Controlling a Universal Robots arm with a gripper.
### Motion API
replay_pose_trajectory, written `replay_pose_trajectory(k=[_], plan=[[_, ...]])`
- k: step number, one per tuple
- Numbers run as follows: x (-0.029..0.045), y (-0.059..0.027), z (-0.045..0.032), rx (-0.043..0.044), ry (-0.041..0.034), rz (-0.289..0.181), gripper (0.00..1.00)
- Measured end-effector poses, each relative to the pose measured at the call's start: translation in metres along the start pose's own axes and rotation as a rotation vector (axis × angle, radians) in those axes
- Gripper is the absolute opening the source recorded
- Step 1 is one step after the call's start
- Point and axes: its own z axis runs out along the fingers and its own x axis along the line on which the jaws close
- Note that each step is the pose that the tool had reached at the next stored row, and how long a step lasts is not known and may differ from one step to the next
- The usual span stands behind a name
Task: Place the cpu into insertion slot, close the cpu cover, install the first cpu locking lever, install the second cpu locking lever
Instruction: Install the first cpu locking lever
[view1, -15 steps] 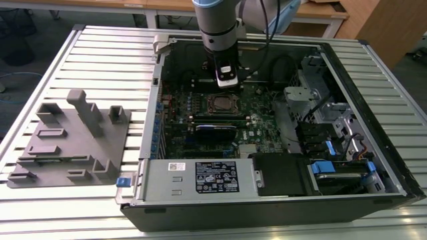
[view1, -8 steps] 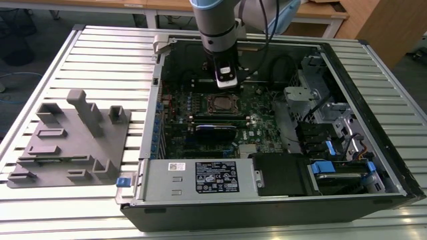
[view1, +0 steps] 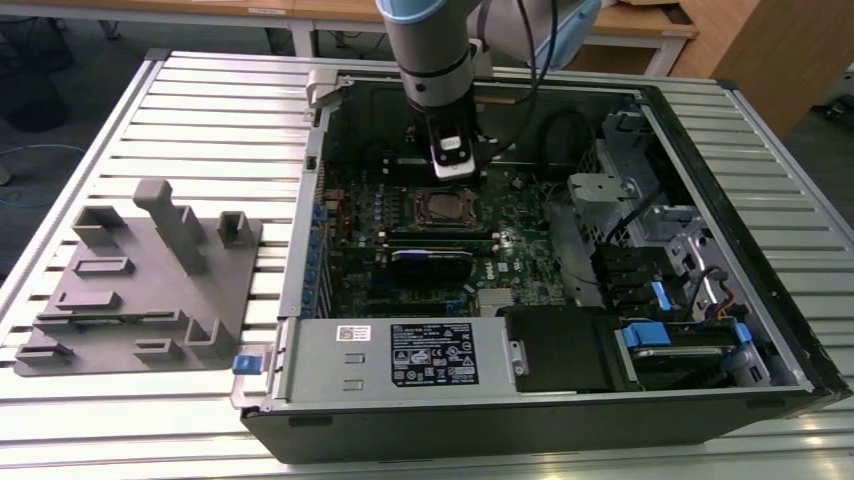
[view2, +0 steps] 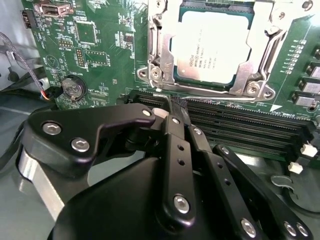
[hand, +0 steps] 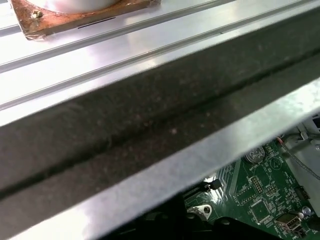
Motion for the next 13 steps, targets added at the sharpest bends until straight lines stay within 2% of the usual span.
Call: replay_pose_trajectory(k=[13], plan=[[0.0010, -0.0037, 0.0024, -0.0069, -0.0149, -0.003, 0.11]])
